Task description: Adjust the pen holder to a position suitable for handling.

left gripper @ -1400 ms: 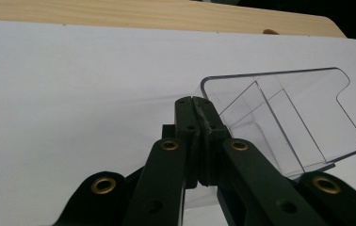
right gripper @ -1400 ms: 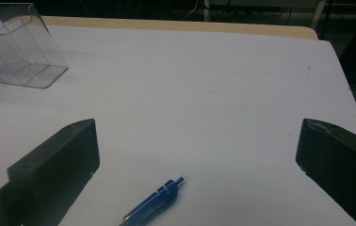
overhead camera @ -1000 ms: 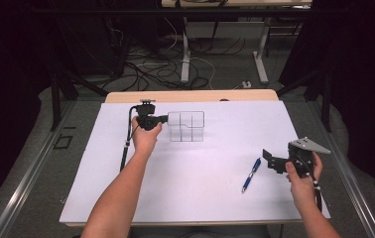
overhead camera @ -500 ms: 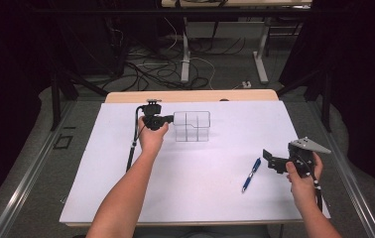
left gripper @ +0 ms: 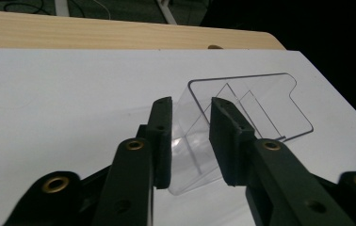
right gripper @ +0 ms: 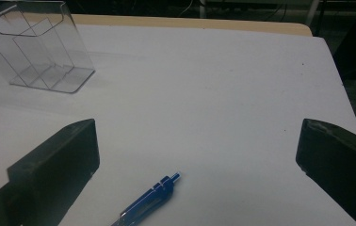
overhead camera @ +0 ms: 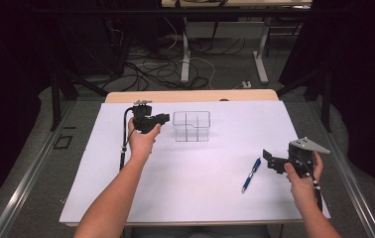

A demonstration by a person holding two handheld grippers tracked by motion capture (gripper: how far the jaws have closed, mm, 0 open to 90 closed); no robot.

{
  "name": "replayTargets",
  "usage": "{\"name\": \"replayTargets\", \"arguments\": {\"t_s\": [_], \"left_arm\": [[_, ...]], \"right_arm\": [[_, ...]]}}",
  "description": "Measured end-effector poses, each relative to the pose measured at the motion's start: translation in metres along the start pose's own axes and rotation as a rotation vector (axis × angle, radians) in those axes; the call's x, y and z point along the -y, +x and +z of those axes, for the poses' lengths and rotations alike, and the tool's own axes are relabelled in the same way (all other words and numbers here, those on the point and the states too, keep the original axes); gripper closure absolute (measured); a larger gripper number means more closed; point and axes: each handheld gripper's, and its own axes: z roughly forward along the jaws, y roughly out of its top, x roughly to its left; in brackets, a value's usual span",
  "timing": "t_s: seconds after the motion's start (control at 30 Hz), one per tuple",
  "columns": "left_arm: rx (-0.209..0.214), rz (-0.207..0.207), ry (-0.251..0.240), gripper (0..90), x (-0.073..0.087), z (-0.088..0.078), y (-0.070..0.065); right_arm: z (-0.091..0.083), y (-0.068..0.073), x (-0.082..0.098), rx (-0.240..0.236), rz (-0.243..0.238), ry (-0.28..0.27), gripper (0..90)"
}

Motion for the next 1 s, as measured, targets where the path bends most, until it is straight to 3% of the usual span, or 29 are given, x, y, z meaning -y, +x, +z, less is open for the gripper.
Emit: {"name": "replayTargets", "arguments": {"t_s": [0.2,0.27,0.43,0.5,0.77,0.83,0.9,0.97,1.0], "left_arm": [[0.013,-0.015,-0.066,53.6,0.010,-0.027,0.010],[-0.004,-0.012,-0.091,48.5,0.013,-0.034,0.013],[-0.015,0.014,-0.118,42.9,0.022,-0.054,0.018],[-0.018,0.044,-0.128,39.6,0.027,-0.062,0.018],[0.028,0.141,-0.181,29.7,0.048,-0.087,0.005],[0.045,0.133,-0.177,27.6,0.053,-0.091,0.002],[0.055,0.136,-0.179,22.9,0.057,-0.095,-0.001],[0.055,0.153,-0.186,21.6,0.062,-0.098,-0.003],[0.055,0.157,-0.190,16.1,0.064,-0.099,-0.004]], "right_arm": [[0.001,0.003,-0.002,0.004,-0.006,0.010,0.0],[0.000,0.004,-0.003,0.020,0.015,0.005,0.0],[-0.002,0.006,-0.007,0.025,0.031,-0.018,0.0],[-0.003,0.007,-0.008,0.021,0.042,-0.013,0.0],[-0.003,0.014,-0.010,0.017,0.021,0.000,2.3],[-0.002,0.016,-0.009,0.025,0.020,-0.032,5.4],[-0.006,0.018,-0.009,0.024,0.005,0.009,7.0],[-0.006,0.018,-0.008,0.022,-0.007,0.004,7.4],[-0.006,0.018,-0.008,0.025,-0.010,0.000,8.3]]}}
